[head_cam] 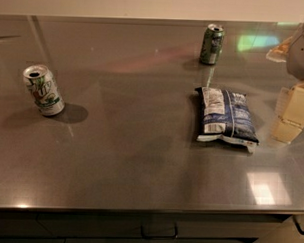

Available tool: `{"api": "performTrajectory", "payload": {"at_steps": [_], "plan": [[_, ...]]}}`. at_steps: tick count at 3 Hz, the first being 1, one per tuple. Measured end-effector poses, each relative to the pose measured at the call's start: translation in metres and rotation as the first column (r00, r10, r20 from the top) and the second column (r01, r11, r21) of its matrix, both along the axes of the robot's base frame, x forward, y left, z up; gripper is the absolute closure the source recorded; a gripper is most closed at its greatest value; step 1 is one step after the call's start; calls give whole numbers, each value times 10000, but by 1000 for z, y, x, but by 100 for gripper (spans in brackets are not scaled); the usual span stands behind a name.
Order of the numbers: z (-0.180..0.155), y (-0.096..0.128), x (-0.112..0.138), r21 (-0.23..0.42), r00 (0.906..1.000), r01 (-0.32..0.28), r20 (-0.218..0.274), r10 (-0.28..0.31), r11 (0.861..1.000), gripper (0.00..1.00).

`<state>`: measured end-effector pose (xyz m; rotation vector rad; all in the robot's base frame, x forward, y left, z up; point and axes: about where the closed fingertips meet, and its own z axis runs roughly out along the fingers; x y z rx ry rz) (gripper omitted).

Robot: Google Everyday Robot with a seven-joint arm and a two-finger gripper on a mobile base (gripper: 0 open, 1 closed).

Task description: Move blue chip bag near 7up can

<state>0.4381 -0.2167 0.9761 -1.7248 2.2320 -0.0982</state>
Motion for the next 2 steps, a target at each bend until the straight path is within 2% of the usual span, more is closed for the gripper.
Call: {"api": "performTrajectory", "payload": {"at_steps": [1, 2], "plan": [[0, 0, 0, 0, 10000, 0, 2, 0, 10000, 0], [-4, 2, 11, 171, 9993, 357, 98, -358, 9992, 0]]}}
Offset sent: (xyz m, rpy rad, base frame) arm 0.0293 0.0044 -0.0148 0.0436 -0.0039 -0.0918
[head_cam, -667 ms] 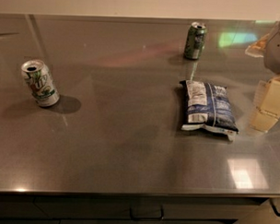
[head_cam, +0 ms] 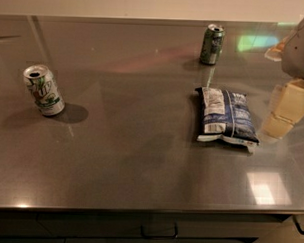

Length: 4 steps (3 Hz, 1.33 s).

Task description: Move blue chip bag near 7up can

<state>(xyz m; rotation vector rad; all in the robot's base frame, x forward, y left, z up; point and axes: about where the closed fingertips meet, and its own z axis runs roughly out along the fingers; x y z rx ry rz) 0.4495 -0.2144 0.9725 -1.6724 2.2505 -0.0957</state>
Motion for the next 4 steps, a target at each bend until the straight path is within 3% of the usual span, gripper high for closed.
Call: {"api": "performTrajectory", "payload": {"at_steps": [1, 2, 3, 4], "plan": [[-12, -1, 22, 131, 9959, 904, 64, -905, 9958, 0], [-26, -9, 42, 558, 9737, 2278, -86, -2277, 9721, 0], [-41, -17, 54, 1146, 9295, 3688, -531, -3651, 9224, 0], [-58, -16, 62, 1772, 8738, 4852, -1334, -4676, 8563, 0]]}}
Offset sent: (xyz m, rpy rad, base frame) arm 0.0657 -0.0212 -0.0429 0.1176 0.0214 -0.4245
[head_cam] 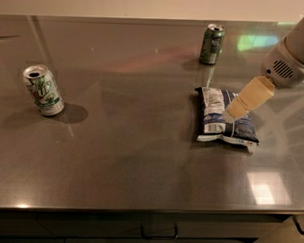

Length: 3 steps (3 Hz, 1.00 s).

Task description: Move blue chip bag near 7up can

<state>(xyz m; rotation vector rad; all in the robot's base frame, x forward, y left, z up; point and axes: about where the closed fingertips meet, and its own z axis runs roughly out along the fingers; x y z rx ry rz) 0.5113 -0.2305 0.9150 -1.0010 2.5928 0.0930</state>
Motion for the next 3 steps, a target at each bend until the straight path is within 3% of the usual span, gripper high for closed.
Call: {"api": "performTrajectory", "payload": {"at_steps": [1, 3], "plan": [[-12, 13, 8, 776, 9971, 662, -421, -631, 9948, 0], [-39, 32, 23, 1296, 9801, 1812, -1060, -1681, 9749, 0]]}}
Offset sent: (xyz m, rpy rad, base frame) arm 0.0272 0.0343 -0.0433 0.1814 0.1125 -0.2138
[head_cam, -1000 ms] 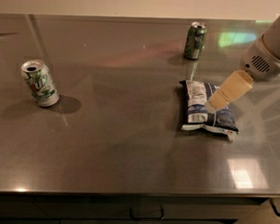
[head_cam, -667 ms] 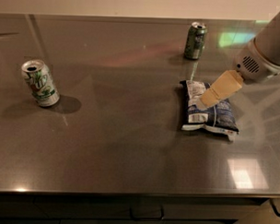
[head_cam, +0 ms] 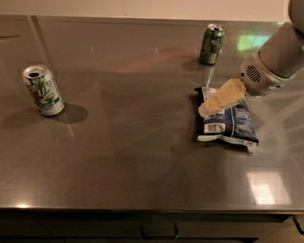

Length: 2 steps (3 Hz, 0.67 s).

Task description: Move blue chip bag near 7up can

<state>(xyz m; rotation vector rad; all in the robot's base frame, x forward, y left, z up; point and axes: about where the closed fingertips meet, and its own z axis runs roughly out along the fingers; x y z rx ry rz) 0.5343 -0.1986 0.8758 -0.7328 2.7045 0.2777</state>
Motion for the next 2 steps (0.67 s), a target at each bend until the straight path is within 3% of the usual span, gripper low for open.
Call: {"api": "performTrajectory", "payload": {"at_steps": [2], "plan": [[-15, -2, 2, -672, 9933, 1071, -363, -1098, 9920, 0]]}}
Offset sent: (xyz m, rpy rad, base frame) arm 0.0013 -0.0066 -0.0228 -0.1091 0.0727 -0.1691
